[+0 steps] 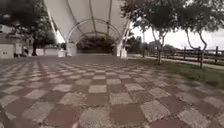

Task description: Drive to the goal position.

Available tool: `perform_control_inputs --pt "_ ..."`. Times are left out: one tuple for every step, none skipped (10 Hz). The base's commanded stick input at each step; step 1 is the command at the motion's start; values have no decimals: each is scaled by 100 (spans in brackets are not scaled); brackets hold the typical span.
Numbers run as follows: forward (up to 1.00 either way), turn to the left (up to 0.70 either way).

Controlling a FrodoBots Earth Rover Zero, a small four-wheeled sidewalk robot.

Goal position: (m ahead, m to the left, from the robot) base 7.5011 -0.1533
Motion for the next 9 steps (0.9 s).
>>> perform_control_inputs --pt "50 0" --pt "50 0" --pt "50 0" --pt "50 0" --pt "50 0" --pt "50 0" --pt "50 0" --pt "50 0" --pt "50 0"
